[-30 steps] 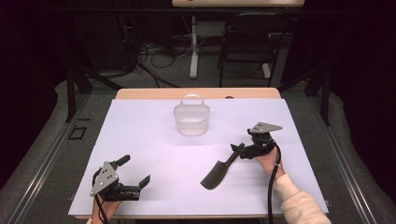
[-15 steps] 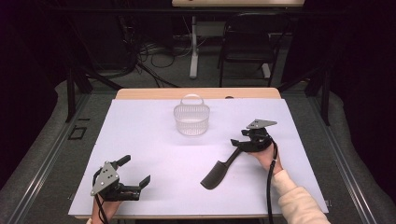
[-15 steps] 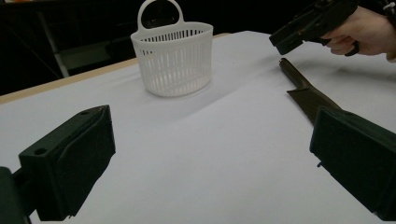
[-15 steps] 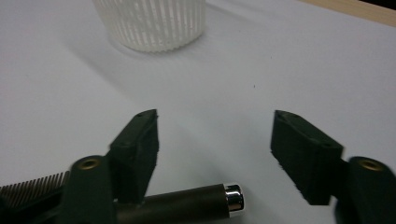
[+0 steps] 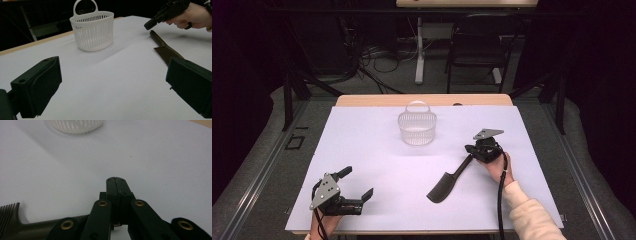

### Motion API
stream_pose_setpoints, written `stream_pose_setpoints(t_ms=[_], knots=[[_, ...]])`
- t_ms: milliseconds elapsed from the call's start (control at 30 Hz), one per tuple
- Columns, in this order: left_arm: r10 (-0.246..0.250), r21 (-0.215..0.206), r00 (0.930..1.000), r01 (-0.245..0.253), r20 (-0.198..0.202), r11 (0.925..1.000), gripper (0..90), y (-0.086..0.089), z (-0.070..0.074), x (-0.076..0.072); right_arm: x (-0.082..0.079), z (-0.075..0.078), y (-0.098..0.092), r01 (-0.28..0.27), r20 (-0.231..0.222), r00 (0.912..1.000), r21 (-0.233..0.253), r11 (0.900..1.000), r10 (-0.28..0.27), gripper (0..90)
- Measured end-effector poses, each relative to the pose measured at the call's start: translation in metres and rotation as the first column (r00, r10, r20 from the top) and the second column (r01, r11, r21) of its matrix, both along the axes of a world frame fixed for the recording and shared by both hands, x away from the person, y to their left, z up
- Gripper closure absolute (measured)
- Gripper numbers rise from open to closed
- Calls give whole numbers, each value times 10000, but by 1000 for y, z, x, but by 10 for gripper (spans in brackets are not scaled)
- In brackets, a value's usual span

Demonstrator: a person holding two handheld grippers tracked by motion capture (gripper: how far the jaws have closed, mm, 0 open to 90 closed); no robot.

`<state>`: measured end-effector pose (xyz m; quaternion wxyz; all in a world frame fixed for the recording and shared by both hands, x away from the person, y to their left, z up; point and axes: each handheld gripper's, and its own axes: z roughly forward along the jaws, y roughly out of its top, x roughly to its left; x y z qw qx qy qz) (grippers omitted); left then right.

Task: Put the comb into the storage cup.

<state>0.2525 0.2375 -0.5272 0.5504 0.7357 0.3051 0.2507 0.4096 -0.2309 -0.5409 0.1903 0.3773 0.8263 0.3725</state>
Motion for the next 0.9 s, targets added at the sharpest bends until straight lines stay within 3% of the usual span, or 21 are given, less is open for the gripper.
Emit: stream_pose_setpoints(t_ms=[167,333,900], knots=[[-32,69,10000,32,16,10000,1,-1,0,0,1,-3,2,44,61,10000,-692,9976,-40,900],[-12,37,10000,12,19,10000,1,-1,0,1,1,-4,3,98,113,9999,-844,9964,-89,900],[37,55,10000,-38,19,10000,1,-1,0,0,-2,-3,3,186,-687,9972,-1610,9868,-300,900]])
